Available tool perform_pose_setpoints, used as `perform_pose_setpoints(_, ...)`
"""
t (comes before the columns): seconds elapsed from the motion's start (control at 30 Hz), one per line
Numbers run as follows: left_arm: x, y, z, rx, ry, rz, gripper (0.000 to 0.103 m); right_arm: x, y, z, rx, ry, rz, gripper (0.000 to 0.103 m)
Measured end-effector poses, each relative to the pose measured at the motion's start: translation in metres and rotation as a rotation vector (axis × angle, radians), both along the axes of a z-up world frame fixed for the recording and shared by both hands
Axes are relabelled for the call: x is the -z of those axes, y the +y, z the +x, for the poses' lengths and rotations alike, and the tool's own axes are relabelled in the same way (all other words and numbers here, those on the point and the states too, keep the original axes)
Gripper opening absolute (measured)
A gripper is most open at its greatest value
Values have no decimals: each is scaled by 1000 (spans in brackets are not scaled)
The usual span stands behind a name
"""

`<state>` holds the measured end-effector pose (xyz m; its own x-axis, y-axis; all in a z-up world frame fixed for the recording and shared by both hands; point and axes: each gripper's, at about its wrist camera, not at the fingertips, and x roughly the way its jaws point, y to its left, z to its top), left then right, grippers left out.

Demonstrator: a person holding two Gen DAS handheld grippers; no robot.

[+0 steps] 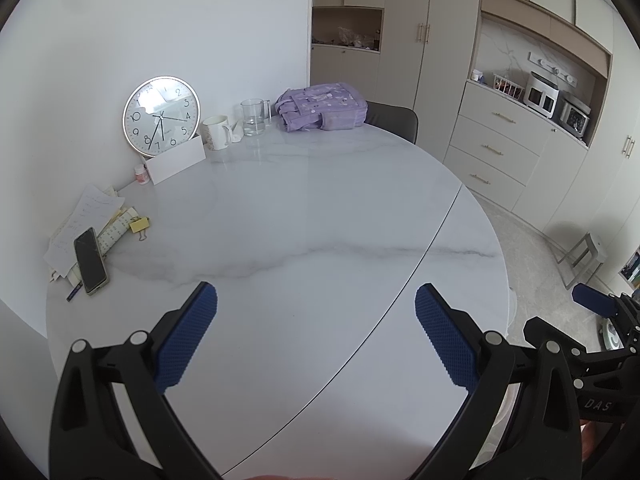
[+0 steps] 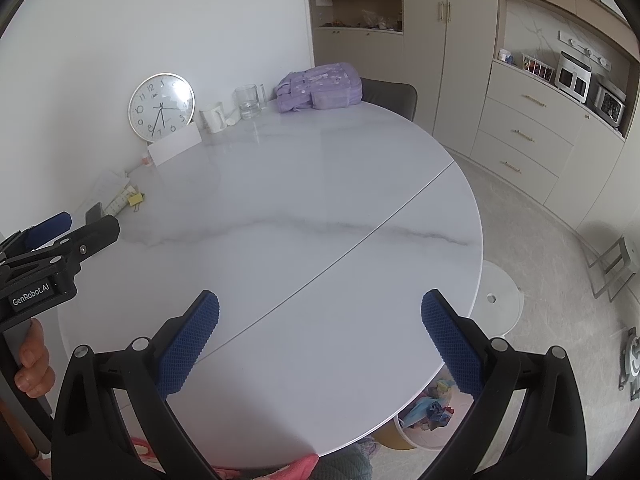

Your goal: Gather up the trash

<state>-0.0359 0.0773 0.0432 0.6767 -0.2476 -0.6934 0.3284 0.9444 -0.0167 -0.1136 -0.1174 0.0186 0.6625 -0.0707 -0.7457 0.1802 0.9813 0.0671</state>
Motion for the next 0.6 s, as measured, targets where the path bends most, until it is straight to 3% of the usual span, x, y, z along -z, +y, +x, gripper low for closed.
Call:
perform_pose_setpoints(0.23, -1, 1, -6, -17, -31, -3, 95, 0, 0, 0, -2, 0, 1, 101)
perform_pose_setpoints(0.6, 1, -1, -4, -3, 3, 1, 95, 1, 1, 1, -4, 4, 0, 101)
